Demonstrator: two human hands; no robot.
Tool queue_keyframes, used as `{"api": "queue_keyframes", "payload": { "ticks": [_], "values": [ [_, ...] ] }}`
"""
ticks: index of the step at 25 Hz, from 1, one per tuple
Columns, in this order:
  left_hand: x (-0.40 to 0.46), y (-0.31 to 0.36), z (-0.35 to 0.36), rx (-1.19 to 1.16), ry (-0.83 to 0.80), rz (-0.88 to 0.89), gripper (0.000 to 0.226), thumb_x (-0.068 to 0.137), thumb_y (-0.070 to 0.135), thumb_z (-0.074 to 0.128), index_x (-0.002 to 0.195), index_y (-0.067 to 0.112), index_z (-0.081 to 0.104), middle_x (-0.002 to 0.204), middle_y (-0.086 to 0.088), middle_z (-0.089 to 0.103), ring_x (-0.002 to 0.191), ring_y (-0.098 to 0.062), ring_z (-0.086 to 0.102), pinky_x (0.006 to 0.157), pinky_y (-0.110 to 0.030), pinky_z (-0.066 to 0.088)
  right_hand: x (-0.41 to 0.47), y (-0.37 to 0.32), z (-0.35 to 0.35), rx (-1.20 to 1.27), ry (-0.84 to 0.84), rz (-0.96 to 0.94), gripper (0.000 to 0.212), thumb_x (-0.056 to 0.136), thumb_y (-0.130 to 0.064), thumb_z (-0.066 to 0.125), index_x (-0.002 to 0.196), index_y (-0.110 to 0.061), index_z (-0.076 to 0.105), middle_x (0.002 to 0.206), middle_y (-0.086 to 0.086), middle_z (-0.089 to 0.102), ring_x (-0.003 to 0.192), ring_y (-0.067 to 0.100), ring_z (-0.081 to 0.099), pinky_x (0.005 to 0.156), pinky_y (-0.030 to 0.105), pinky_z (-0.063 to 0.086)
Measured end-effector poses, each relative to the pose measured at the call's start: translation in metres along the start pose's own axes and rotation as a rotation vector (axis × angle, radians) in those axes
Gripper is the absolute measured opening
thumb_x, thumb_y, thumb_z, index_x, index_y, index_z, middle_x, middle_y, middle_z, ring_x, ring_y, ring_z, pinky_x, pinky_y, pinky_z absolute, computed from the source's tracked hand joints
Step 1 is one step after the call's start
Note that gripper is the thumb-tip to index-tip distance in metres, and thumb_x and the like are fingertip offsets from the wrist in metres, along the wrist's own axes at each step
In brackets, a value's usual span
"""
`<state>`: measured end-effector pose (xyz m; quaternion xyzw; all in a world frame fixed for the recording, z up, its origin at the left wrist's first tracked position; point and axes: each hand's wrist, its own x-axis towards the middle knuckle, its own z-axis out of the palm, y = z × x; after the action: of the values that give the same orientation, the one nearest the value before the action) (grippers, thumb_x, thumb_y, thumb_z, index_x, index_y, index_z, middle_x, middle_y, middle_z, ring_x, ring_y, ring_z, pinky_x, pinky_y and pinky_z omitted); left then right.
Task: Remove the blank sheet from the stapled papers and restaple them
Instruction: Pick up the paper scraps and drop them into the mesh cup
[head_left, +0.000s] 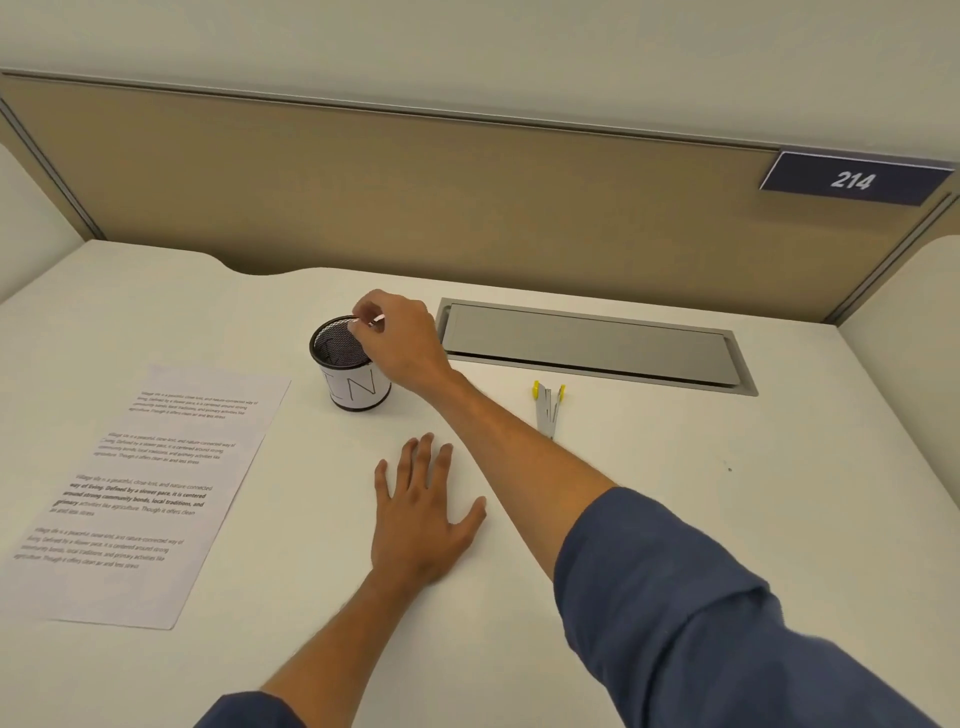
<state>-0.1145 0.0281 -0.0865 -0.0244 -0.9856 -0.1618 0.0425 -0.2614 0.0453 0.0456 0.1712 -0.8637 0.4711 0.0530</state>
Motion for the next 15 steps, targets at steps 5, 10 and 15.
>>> {"api": "queue_keyframes", "payload": {
  "ticks": [5, 10, 15],
  "values": [
    [0.0, -0.001, 0.0, 0.015, 0.02, 0.003, 0.084, 0.084, 0.071, 0.021, 0.151, 0.021, 0.027, 0.162, -0.002, 0.016, 0.15, -0.02, 0.007, 0.119, -0.05, 0.002, -0.068, 0.04, -0.062, 0.307, 0.226, 0.174, 0.012, 0.085, -0.013, 0.068, 0.096, -0.009, 0.07, 0.088, -0.007, 0.068, 0.075, -0.002, 0.062, 0.071, 0.006, 0.047],
    [-0.001, -0.005, 0.003, 0.04, 0.037, 0.005, 0.083, 0.083, 0.071, 0.023, 0.149, 0.02, 0.032, 0.16, -0.002, 0.022, 0.149, -0.021, 0.013, 0.118, -0.051, 0.007, -0.178, 0.138, -0.151, 0.018, 0.375, 0.377, 0.017, 0.087, -0.016, 0.065, 0.104, -0.017, 0.069, 0.098, -0.007, 0.07, 0.089, 0.004, 0.064, 0.081, 0.027, 0.05],
    [-0.001, -0.002, 0.004, 0.058, 0.037, -0.003, 0.082, 0.082, 0.071, 0.023, 0.148, 0.022, 0.033, 0.159, 0.0, 0.024, 0.148, -0.019, 0.013, 0.118, -0.049, 0.008, -0.256, 0.201, -0.225, -0.618, 0.296, 0.518, 0.048, 0.095, -0.043, 0.05, 0.135, -0.016, 0.05, 0.145, 0.003, 0.044, 0.136, 0.021, 0.038, 0.108, 0.042, 0.031]
  ]
}}
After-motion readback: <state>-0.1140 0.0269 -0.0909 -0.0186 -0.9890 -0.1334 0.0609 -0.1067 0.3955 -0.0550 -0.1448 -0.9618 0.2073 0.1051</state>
